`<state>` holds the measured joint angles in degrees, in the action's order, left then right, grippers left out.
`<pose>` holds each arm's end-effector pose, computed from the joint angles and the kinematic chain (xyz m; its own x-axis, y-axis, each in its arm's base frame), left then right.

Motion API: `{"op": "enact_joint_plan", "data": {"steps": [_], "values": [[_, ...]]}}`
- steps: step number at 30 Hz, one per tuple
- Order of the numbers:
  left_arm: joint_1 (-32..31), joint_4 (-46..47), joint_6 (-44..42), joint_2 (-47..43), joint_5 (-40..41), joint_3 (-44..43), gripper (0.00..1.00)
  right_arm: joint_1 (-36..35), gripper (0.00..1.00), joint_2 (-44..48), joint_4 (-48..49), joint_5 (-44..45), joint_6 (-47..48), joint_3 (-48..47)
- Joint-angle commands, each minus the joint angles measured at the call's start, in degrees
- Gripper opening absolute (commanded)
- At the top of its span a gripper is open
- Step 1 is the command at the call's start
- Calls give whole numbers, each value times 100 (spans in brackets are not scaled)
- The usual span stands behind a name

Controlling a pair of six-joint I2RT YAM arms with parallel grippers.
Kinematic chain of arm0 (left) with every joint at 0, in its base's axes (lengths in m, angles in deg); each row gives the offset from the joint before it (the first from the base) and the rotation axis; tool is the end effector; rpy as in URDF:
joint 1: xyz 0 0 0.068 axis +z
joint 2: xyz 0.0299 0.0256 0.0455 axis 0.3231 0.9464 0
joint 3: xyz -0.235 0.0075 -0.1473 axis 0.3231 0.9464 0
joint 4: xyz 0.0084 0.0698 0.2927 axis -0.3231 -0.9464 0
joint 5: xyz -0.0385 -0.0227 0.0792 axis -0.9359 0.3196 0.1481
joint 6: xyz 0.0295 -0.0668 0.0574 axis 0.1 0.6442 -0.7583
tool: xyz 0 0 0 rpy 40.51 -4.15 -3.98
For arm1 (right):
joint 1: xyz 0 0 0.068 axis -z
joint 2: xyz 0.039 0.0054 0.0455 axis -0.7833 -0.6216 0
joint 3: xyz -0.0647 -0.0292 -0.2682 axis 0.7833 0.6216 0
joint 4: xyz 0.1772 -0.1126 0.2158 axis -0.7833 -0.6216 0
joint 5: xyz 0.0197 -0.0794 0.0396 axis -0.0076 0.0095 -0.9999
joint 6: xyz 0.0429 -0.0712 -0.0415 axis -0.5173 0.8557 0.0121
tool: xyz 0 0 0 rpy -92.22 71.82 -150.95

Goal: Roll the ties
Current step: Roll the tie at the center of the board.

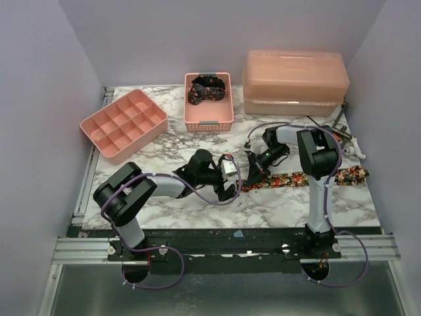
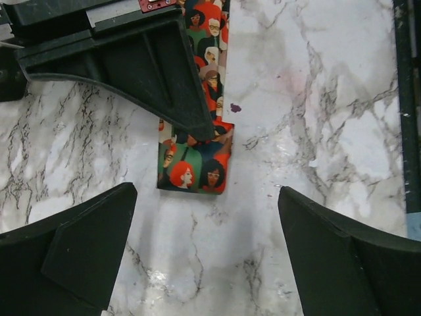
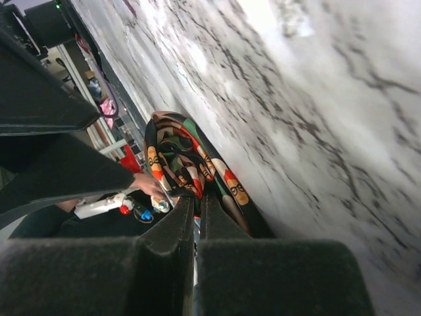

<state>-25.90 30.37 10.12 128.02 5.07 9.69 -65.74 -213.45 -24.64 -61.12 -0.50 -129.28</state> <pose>0.2351 -0.3005 0.1125 -0.1519 0.3389 -0.9285 0.9809 0.1675 -0.0993 0.3480 0.1574 0.0360 -0.9065 -0.4128 0.0885 -0.1645 0.5385 0.8264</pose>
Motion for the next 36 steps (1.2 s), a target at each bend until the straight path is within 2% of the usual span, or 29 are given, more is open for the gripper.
{"op": "enact_joint_plan", "data": {"steps": [1, 5, 8, 12, 18, 19, 23, 25, 29, 36], "values": [[-25, 589, -805, 498, -147, -222, 95, -173, 1, -48, 398, 377, -124, 172], [-143, 576, -1266, 887, -34, -417, 85, -212, 1, -47, 286, 359, -45, 93], [-248, 470, -1412, 1130, 25, -607, 74, -257, 1, -38, 230, 293, 1, 41], [-386, 345, -1471, 1384, 305, -818, 67, -323, 1, -4, 199, 236, 25, -9], [-399, -554, -1415, 1474, 518, -963, 45, -204, 6, 146, -192, 149, 325, -229], [-394, -602, -1457, 1430, 501, -859, 42, -145, 8, 237, -231, 138, 359, -252], [-386, -964, -1488, 1381, 474, -743, 33, 75, 31, 340, -933, 97, 834, -622], [-385, -1068, -1462, 1376, 510, -747, 30, 292, 35, 404, -1196, 146, 1003, -700], [-360, -1221, -1406, 1403, 501, -856, 24, 926, 34, 465, -1307, 765, 1133, -575], [-276, -1311, -1329, 1372, 189, -909, 24, 1579, 26, 627, -493, 2409, 918, -157]]}}
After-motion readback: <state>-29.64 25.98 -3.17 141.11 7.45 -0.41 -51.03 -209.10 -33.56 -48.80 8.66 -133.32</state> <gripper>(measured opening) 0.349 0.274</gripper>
